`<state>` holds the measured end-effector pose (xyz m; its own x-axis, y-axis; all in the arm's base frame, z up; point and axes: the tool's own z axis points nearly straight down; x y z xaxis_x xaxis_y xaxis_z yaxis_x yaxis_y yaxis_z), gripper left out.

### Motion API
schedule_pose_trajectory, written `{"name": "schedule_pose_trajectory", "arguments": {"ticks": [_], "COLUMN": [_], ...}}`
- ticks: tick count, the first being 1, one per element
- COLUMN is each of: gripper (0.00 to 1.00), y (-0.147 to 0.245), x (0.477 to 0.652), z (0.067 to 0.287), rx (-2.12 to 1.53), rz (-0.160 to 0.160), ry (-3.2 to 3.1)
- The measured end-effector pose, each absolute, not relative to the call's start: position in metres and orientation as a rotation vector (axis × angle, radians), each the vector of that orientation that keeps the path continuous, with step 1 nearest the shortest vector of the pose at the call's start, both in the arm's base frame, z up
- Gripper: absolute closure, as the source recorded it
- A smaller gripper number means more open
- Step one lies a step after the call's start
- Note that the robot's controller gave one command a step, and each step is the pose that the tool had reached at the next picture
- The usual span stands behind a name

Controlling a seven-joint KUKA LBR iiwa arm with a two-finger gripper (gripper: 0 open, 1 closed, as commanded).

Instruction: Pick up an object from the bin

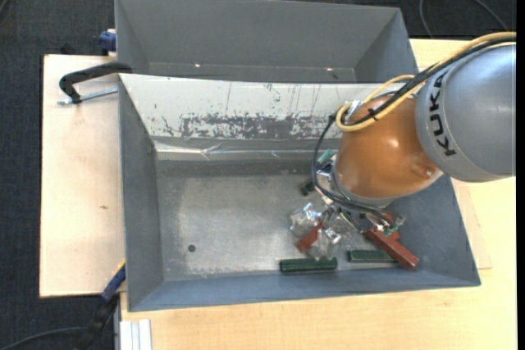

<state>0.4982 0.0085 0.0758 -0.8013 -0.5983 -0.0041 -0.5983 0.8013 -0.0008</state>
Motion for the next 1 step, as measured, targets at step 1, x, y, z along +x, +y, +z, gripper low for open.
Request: {"name": "schedule_pose_trajectory", "arguments": {"ticks": [1], "gripper": [1.0], "y": [0.0287], "x": [0.5219], "z": [0.2382], "rx": [-0.84], "rz": [-0.003], "ry": [3.012]}}
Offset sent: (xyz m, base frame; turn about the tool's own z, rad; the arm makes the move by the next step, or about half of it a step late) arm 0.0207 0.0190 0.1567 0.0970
